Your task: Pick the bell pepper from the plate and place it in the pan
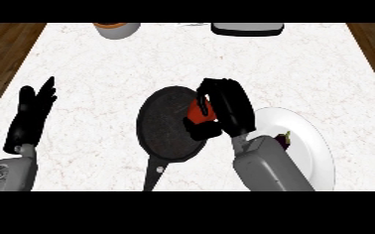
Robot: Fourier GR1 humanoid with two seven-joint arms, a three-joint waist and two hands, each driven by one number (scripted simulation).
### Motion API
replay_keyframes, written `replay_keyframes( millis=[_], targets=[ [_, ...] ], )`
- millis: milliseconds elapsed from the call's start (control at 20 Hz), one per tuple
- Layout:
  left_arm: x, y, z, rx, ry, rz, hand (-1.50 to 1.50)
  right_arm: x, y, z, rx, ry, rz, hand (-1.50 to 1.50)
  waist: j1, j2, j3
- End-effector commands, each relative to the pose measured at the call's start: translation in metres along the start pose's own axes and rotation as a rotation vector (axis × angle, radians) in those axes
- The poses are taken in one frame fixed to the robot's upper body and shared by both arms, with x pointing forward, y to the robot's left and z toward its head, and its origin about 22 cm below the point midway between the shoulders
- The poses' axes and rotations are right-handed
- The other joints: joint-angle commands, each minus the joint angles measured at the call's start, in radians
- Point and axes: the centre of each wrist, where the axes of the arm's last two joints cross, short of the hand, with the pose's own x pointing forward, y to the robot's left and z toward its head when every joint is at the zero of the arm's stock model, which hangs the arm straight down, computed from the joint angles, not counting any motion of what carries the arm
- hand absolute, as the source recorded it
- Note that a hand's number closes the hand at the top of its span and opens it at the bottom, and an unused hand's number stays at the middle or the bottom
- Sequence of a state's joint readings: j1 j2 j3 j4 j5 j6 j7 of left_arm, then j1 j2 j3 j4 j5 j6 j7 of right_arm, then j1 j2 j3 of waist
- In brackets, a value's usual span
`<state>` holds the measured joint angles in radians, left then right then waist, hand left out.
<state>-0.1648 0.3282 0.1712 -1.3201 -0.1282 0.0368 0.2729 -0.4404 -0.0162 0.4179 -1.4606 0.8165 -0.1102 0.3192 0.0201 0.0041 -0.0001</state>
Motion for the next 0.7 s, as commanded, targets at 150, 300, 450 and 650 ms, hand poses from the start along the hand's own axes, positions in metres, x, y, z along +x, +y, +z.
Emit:
replay_keyframes(
  millis=[150, 300, 450, 650],
  targets=[
    [-0.011, -0.016, -0.006, -0.021, -0.022, -0.005, 0.0, -0.004, 0.053, -0.042, 0.021, 0.056, 0.0, 1.5, 0.013, 0.006, 0.0],
    [0.006, -0.013, -0.007, -0.051, -0.026, -0.012, 0.0, -0.014, 0.069, -0.047, 0.048, 0.084, -0.015, 1.5, 0.036, 0.009, 0.001],
    [0.003, -0.013, -0.008, -0.036, -0.041, 0.001, 0.0, -0.038, 0.087, -0.039, 0.084, 0.083, -0.039, 1.5, 0.044, 0.014, 0.001],
    [0.009, -0.034, -0.004, -0.077, -0.057, -0.009, 0.0, -0.032, 0.088, -0.041, 0.094, 0.126, -0.183, 1.5, 0.079, 0.02, 0.003]
  ],
)
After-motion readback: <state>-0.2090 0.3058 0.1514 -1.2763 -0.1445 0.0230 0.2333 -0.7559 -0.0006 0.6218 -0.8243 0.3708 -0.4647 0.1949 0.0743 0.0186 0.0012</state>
